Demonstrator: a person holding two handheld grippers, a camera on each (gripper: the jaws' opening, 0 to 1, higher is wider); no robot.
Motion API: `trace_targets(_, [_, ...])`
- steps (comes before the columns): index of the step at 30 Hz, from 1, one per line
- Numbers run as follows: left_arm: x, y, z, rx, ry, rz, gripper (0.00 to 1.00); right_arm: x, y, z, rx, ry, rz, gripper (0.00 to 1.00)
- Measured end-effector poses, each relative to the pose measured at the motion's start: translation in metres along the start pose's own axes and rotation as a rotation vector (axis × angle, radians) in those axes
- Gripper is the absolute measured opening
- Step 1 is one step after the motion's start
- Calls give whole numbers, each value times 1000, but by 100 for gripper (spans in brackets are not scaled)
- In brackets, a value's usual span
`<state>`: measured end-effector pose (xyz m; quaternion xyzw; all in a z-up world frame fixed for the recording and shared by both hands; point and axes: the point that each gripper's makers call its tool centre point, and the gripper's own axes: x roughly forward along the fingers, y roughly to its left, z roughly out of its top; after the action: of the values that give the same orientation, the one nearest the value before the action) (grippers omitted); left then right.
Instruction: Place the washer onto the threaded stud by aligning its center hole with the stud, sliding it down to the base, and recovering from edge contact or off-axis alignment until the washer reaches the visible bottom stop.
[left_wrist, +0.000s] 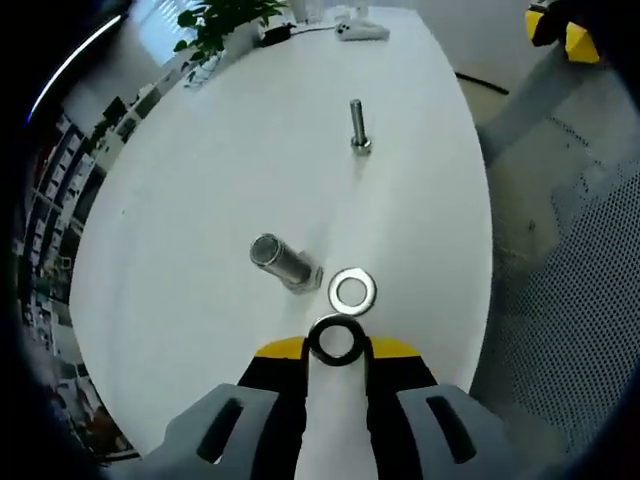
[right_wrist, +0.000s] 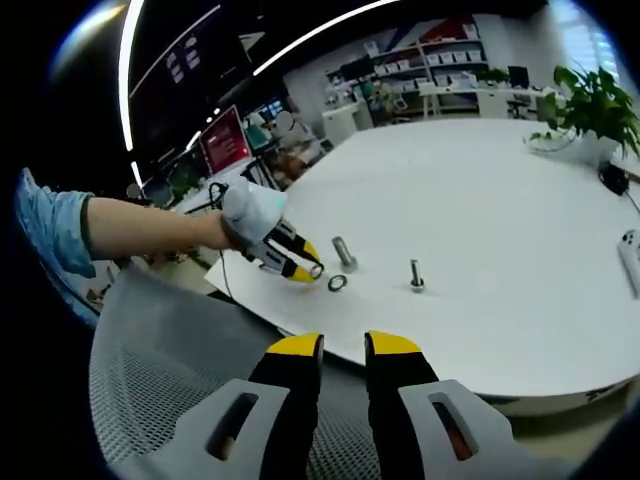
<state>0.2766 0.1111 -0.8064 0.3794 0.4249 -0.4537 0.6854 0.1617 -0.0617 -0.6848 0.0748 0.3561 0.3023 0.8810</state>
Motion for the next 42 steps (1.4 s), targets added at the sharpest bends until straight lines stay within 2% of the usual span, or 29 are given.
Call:
trace_targets(13, [-24,-1,25,10,16,-58,19,0,1,1,1,-8,7,20])
trace_targets(16, [-27,5,32,28,23,-53,19,0,0,0,2,-1,2,20])
trace_targets(18, [-29,9,36,33,26,-49,19,1,-1,-4,-3,31,-5,20])
trace_targets(25, [-34,19,51,33,2,-38,19,0,-1,-2,4,11,-5,20])
trace_targets(33, [-31,29,55,29,-1,-24,19,-1,-1,-1,11,-1,-8,20])
trace_targets(37, [-24,33,53,40,15,-10,19,-1,-1,-1,11,-2,-7,20])
trace_targets(42, [-18,32,52,42,28,-20,19,-1,-2,-1,14,-2,-12,20])
